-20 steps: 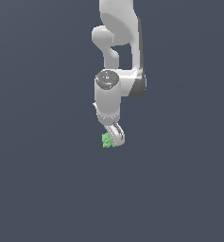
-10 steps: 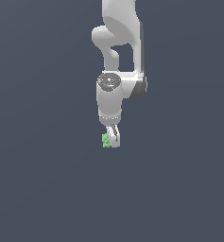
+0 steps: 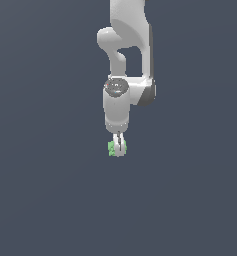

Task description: Pick up the object and move it to a goal position.

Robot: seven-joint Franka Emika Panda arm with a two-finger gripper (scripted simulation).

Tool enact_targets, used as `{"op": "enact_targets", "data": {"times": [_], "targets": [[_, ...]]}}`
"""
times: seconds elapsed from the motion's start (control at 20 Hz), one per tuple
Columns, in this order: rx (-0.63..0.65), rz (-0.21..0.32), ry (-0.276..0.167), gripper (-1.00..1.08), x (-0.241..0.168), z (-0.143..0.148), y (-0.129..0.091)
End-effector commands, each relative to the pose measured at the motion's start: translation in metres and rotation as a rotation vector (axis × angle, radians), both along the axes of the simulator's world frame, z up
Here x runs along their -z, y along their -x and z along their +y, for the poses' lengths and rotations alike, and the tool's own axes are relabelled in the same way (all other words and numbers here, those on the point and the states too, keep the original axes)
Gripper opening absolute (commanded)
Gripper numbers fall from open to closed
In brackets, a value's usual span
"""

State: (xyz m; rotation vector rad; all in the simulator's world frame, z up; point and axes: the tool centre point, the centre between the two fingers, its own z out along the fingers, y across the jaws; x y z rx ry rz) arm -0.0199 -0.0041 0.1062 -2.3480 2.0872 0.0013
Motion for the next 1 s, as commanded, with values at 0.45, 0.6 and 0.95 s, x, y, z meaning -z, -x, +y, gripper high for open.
{"op": "enact_targets", "data": {"times": [0.45,0.6,0.95], "targets": [[0.014,0.000,0.001,1.00,0.014,0.000,0.001],[0.016,0.000,0.001,1.00,0.030,0.000,0.001],[0.017,0.000,0.001,1.00,0.051,0.000,0.001]]}}
